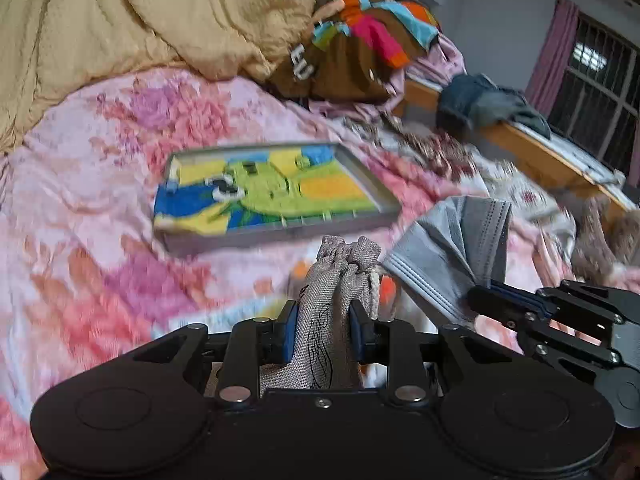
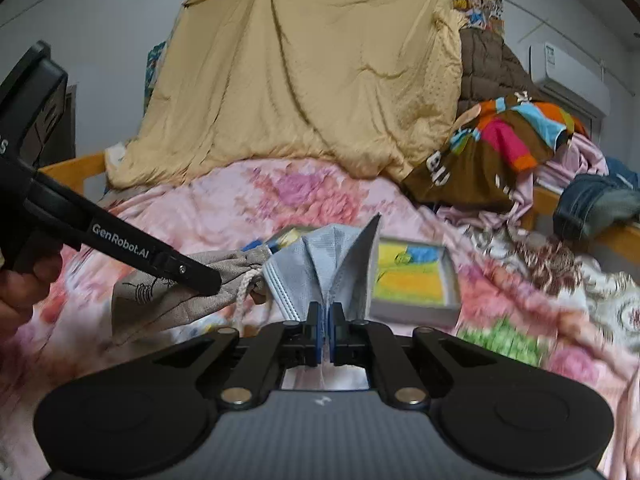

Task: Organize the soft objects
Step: 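Carry the pouch and mask into the frog-painting tray and release both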

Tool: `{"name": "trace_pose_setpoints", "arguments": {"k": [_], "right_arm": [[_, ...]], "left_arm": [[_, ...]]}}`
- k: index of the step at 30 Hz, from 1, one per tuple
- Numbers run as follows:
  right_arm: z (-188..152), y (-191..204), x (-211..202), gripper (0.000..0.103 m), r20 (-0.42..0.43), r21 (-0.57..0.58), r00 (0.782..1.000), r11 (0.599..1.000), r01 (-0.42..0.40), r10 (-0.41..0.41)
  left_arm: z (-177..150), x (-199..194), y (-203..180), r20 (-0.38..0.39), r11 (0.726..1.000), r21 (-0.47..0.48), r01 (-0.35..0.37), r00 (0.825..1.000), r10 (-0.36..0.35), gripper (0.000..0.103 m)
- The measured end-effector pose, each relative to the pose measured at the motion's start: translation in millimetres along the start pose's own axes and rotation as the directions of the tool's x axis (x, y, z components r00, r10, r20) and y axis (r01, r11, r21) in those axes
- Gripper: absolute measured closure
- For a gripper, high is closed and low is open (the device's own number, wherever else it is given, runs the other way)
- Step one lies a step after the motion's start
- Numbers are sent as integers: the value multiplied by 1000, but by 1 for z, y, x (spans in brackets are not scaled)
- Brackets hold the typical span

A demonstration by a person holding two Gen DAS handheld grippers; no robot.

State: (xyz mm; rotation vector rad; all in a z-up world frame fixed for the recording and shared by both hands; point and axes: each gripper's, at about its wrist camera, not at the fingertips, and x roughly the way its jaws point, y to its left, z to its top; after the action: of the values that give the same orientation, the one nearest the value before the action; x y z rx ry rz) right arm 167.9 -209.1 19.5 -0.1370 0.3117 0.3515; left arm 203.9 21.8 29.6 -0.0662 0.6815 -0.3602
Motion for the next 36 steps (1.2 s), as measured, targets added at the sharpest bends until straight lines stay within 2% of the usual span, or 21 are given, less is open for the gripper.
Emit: {"name": "trace_pose_setpoints", "arguments": {"k": [3, 8, 13, 17, 21, 29, 35, 36], "right_arm": [[13, -20, 28, 99, 26, 0, 1000, 1000, 2, -2], [23, -60, 83, 99, 28, 73, 1000, 997, -7, 5], [14, -99, 135, 99, 38, 176, 999, 984, 13, -20], [-2, -122, 160, 99, 53, 251, 997, 968, 32, -47], [-19, -140, 180, 99, 26, 302, 998, 952, 47, -57], [-36, -159, 209, 98, -69, 391, 997, 918, 62, -38], [-37, -153, 208, 86, -84, 364, 996, 929, 65, -37], [-37, -153, 207, 76, -87, 365, 996, 928, 67, -38]], "left_arm": [[21, 17, 3, 53, 1000, -5, -22, 998, 22, 74], [64, 59, 13, 123, 995, -80, -55, 990, 65, 74], [103, 122, 6, 141, 989, -104, -102, 983, 116, 74], [119, 177, -1, 104, 983, -144, -112, 986, 128, 74], [123, 226, -5, 49, 975, -180, -132, 989, 143, 74], [118, 272, -14, -42, 965, -103, -242, 970, 239, 73], [120, 280, -16, -84, 958, -74, -277, 959, 271, 69], [120, 280, -16, -88, 957, -73, -282, 957, 275, 68]]}}
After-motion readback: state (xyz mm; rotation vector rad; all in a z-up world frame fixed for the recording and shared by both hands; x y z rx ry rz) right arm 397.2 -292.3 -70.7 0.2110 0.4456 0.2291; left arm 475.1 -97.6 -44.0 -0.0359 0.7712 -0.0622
